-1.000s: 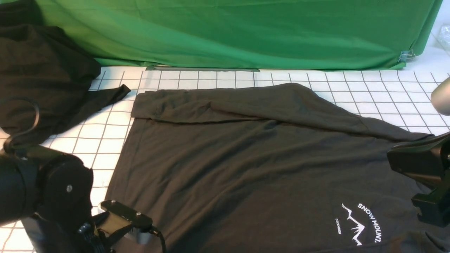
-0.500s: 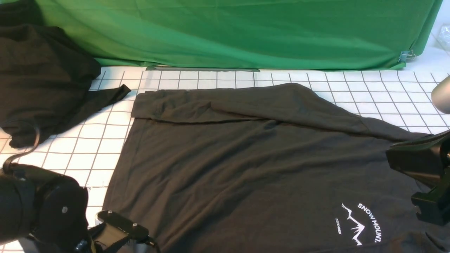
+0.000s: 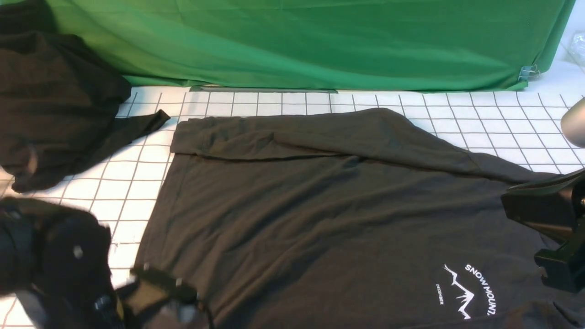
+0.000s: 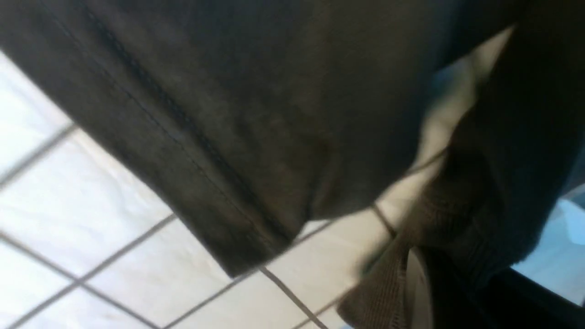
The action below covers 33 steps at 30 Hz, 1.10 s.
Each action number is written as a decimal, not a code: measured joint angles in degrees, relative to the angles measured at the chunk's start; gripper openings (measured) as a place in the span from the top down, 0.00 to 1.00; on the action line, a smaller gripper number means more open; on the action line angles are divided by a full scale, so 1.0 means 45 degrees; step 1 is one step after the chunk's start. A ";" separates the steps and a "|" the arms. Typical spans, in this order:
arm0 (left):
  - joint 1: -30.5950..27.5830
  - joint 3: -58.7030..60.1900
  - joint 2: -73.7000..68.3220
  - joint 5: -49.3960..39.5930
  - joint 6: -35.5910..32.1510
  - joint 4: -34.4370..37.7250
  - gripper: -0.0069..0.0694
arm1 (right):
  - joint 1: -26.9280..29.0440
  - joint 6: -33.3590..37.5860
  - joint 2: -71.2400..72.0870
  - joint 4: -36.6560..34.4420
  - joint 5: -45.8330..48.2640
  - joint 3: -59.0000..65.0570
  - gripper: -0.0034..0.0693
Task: Fold a long-sleeved shirt over a white checkered tablecloth.
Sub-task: 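Fold the left side of the black T-shirt inward over its body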
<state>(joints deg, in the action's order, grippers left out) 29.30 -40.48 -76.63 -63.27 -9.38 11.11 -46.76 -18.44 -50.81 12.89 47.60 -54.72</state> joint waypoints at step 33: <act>-0.1465 -0.8530 -0.6260 0.1594 0.0279 -0.6194 0.87 | 0.0000 -0.0543 0.0000 -0.0026 -0.0337 0.0000 0.94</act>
<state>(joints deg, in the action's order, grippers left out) 22.71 -78.87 -104.80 -56.09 -8.13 -16.76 -46.76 -20.88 -50.81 12.77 46.09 -54.72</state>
